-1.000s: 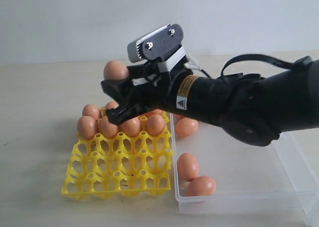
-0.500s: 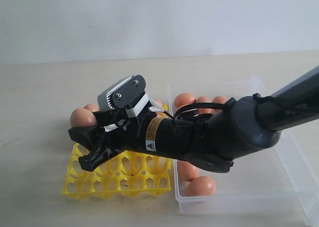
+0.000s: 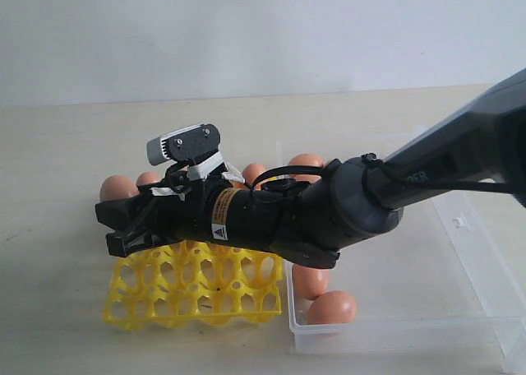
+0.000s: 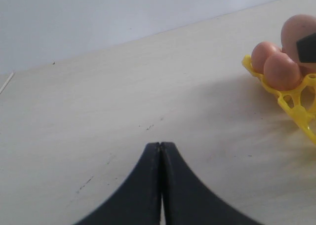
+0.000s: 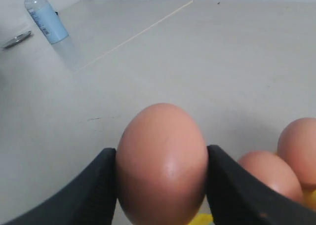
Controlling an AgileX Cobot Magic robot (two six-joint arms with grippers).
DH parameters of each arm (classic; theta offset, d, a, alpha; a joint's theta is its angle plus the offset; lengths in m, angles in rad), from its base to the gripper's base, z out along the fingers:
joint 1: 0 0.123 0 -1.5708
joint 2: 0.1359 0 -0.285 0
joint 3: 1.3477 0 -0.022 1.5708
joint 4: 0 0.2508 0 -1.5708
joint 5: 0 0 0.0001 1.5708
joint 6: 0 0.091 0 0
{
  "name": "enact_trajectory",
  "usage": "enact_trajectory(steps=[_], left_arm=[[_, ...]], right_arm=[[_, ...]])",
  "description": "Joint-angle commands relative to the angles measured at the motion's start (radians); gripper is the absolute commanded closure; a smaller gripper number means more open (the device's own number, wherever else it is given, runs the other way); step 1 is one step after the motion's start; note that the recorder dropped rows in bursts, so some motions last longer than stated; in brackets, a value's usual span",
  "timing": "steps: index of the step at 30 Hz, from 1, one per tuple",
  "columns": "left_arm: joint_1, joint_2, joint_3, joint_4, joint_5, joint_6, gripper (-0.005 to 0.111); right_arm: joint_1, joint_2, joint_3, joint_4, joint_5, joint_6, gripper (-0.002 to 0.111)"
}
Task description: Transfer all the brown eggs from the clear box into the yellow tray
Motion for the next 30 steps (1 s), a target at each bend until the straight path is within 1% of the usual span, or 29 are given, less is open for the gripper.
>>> enact_trajectory(steps=[1, 3, 4, 6, 18, 25, 28, 30], left_arm=[[-0.001, -0.006, -0.004, -0.008, -0.011, -0.007, 0.107], [-0.001, -0.006, -0.004, -0.008, -0.011, -0.007, 0.107], [-0.001, -0.006, -0.004, -0.008, -0.011, -0.007, 0.107], [-0.001, -0.006, -0.004, -0.008, -0.011, -0.007, 0.107], [-0.001, -0.006, -0.004, -0.008, -0.011, -0.007, 0.107], [-0.001, -0.006, -0.004, -0.008, -0.011, -0.007, 0.107], [-0.001, -0.006, -0.004, -0.008, -0.011, -0.007, 0.107], [-0.001, -0.006, -0.004, -0.008, -0.011, -0.007, 0.107]], right_arm=[[0.005, 0.000, -0.010, -0.018, -0.004, 0.007, 0.084], [0.005, 0.000, -0.010, -0.011, 0.002, 0.007, 0.067], [0.005, 0.000, -0.010, 0.005, 0.011, 0.007, 0.061], [0.005, 0.000, -0.010, 0.030, 0.022, 0.005, 0.057], [0.005, 0.000, -0.010, 0.067, 0.036, -0.002, 0.056], [0.005, 0.000, -0.010, 0.074, 0.038, -0.004, 0.047], [0.005, -0.008, -0.010, 0.074, 0.040, -0.008, 0.049], [0.005, -0.034, -0.010, 0.068, 0.069, -0.013, 0.055]])
